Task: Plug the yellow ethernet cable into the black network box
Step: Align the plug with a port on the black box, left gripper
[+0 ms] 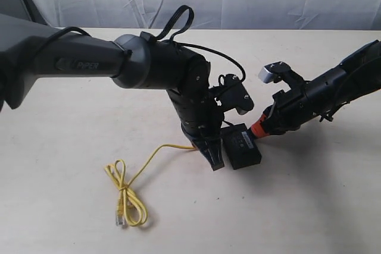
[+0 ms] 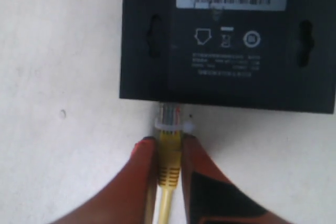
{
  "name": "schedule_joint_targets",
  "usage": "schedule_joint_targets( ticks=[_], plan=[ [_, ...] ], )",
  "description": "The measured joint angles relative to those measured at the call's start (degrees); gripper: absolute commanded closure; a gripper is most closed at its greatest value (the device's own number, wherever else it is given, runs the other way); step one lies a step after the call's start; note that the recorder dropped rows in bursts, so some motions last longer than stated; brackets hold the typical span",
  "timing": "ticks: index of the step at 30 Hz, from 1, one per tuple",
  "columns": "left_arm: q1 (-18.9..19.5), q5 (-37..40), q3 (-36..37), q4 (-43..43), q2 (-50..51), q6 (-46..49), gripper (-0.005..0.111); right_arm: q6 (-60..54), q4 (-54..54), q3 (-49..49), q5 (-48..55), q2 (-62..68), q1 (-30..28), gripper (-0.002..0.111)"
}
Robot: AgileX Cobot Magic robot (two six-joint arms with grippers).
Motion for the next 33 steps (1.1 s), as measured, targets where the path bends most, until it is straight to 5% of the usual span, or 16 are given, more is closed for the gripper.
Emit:
schedule_joint_targets(
  ticks=[33],
  plan=[
    [0.0, 3.88, 0.0, -7.57, -0.76, 1.66, 0.107, -1.97, 3.17, 0.0, 1.01, 0.12, 0.0, 0.109]
  ],
)
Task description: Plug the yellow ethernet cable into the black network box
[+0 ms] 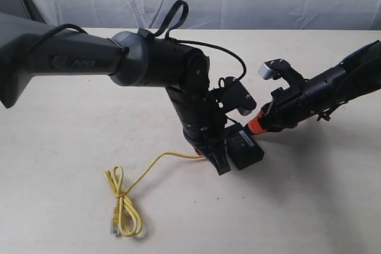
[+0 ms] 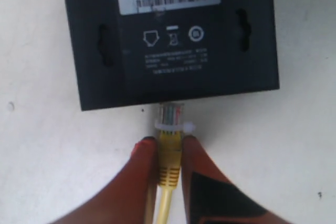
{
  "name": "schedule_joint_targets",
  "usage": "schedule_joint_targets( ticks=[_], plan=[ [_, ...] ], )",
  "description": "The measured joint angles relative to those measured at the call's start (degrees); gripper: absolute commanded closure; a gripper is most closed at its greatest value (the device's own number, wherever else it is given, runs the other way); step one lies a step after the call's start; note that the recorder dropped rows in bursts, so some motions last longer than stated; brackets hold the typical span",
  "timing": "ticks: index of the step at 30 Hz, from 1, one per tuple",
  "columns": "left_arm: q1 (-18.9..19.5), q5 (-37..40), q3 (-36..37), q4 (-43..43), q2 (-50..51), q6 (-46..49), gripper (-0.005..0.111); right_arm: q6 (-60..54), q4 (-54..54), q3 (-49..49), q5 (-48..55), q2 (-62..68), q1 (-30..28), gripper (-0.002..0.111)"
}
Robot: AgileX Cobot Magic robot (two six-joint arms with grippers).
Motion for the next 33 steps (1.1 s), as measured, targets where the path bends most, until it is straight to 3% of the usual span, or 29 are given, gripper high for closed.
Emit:
schedule_joint_targets(
  ticks=[33],
  plan=[
    [0.0, 0.83, 0.0, -0.86, 0.0, -2.33, 0.107, 4.52, -3.04, 0.0, 1.14, 0.0, 0.0, 0.109]
  ],
)
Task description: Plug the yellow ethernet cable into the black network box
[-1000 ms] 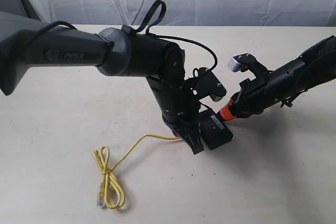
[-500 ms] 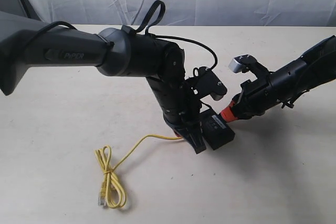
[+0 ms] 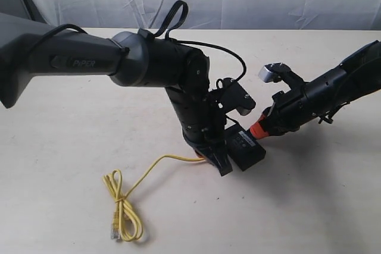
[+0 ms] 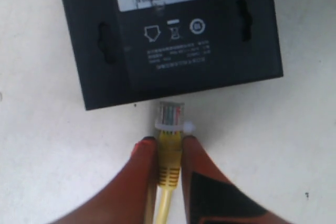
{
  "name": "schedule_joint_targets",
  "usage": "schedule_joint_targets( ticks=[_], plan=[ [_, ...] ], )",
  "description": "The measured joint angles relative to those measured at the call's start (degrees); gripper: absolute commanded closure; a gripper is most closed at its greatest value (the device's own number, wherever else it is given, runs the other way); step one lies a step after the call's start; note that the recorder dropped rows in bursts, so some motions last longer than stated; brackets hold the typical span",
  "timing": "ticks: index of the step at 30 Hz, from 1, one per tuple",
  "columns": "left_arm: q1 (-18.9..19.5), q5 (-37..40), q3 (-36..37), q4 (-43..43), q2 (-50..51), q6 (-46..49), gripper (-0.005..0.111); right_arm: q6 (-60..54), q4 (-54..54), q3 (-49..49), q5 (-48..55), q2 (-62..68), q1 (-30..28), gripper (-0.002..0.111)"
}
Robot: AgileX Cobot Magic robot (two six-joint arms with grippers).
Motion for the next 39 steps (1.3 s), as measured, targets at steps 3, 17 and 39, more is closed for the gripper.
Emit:
schedule_joint_targets(
  ticks=[3, 17, 39],
  plan=[
    [0.0, 0.82, 0.0, 0.5, 0.0, -1.02, 0.107, 0.4, -0.13, 0.0, 0.0, 0.0, 0.0, 0.109],
    [-3.34, -1.23, 0.0, 3.51, 0.0, -8.82, 0.107, 3.99, -1.36, 0.0, 0.03, 0.0, 0.0, 0.109],
    [-3.34, -2.49, 0.0, 7.08, 0.38, -11.41, 0.107, 4.35, -1.83, 0.0, 0.11, 0.0, 0.0, 0.109]
  ],
)
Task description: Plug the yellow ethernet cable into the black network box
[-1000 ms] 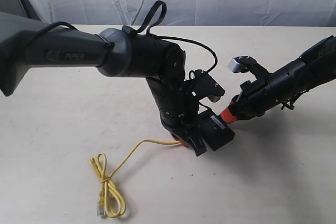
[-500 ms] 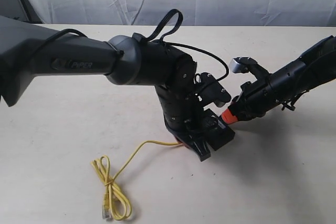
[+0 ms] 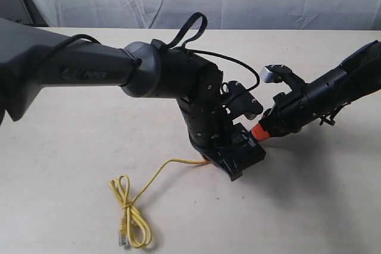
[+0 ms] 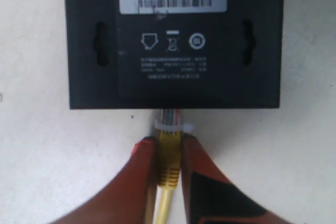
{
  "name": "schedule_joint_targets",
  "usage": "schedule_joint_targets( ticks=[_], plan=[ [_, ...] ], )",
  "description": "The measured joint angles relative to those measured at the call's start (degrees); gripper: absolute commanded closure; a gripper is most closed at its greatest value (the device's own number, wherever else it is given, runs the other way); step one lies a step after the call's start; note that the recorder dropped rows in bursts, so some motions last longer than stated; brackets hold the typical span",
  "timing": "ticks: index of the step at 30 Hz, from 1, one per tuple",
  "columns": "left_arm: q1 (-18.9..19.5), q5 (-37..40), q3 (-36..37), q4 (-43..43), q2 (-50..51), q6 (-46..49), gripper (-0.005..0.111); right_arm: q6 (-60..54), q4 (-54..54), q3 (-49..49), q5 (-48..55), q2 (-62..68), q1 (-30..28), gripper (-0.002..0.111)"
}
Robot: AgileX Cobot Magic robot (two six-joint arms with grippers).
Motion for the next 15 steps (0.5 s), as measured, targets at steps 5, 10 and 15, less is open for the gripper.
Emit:
schedule_joint_targets(
  ticks=[5, 10, 15],
  plan=[
    [0.0, -0.04, 0.0, -0.1, 0.04, 0.0, 0.107, 0.0, -0.04, -0.02, 0.0, 0.0, 0.0, 0.109],
    [0.0, -0.04, 0.0, 0.01, 0.04, 0.0, 0.107, 0.0, -0.13, -0.02, 0.04, 0.0, 0.0, 0.109],
    [0.0, -0.29, 0.0, 1.51, 0.04, 0.0, 0.107, 0.13, -0.13, -0.02, 0.13, 0.0, 0.0, 0.109]
  ],
)
